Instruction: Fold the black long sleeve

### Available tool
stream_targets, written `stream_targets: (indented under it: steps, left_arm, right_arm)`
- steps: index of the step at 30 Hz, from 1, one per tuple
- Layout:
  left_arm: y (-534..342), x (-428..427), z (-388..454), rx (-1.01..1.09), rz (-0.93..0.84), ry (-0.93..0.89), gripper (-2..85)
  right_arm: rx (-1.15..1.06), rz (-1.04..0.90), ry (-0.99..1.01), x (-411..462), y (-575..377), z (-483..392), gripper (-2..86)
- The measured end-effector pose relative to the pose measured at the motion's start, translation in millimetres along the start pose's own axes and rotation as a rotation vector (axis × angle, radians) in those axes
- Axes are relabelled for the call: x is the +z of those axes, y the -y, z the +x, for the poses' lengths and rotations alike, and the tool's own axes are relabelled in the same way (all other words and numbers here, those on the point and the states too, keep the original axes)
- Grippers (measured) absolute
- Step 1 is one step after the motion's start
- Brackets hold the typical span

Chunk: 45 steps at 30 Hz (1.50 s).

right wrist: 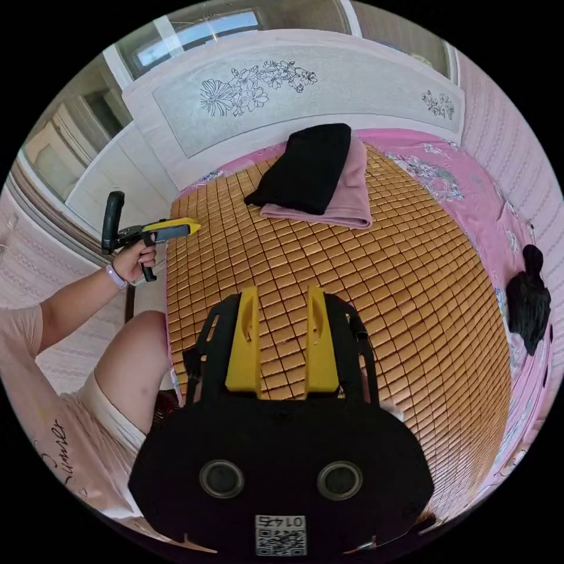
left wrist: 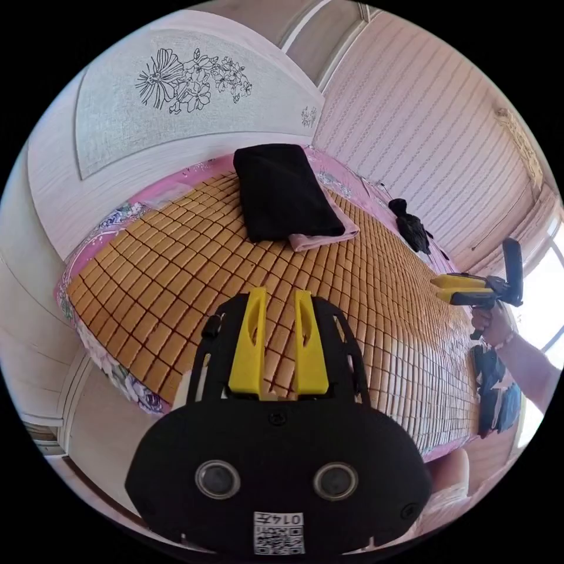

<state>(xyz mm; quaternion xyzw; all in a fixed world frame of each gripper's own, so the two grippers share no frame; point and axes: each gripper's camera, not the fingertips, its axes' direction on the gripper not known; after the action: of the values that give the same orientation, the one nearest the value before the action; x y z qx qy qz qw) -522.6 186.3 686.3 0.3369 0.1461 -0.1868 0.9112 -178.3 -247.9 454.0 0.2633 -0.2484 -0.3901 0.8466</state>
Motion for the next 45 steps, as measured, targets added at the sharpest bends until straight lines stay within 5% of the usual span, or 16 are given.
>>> stream_targets:
  steps: [7,9,11,18,25,30,33,39,45]
  left_arm:
    - [65,61,-22,-0.094,-0.043,0.036,10.7]
    - [75,88,-32,-0.166,-0.189,0.092,6.6]
    - [75,85,-36,-0.187,-0.141,0.136,1.4]
    - [56,52,-34,-0.1,-0.058,0.015,-0.9]
    - [-13,-65,35,0.244,0.115,-0.051,-1.0]
    - [-122,-101,77,0.204,-0.004,-0.376,-1.0]
    - [-164,-107,106,0.248,-0.02,-0.405,-1.0]
    - [-190,-157,157,0.473,0.019,-0.419,-1.0]
    - [-238,-175,184,0.623,-0.027,-0.329,-1.0]
  right_arm:
    - [0.141,-0.028,-0.148,121,104,31,11.1]
    - [0.193,-0.093,-0.135,149,113,45,10.0]
    - [0.303,-0.156,-0.102,172,109,67,4.5]
    - [0.279,0.017,0.103,117,45,105,0.1]
    - [0.131,0.126,0.141,-19,-86,78,-0.4]
    - [0.346,-0.023,0.118,-29,-278,69,-0.1]
    - [0.46,-0.048,0.116,-25,-364,56,0.7]
    - [0.489,0.309,0.454,-86,-388,65,8.7]
    - [0.61,0.251,0.825,-71,-392,105,14.0]
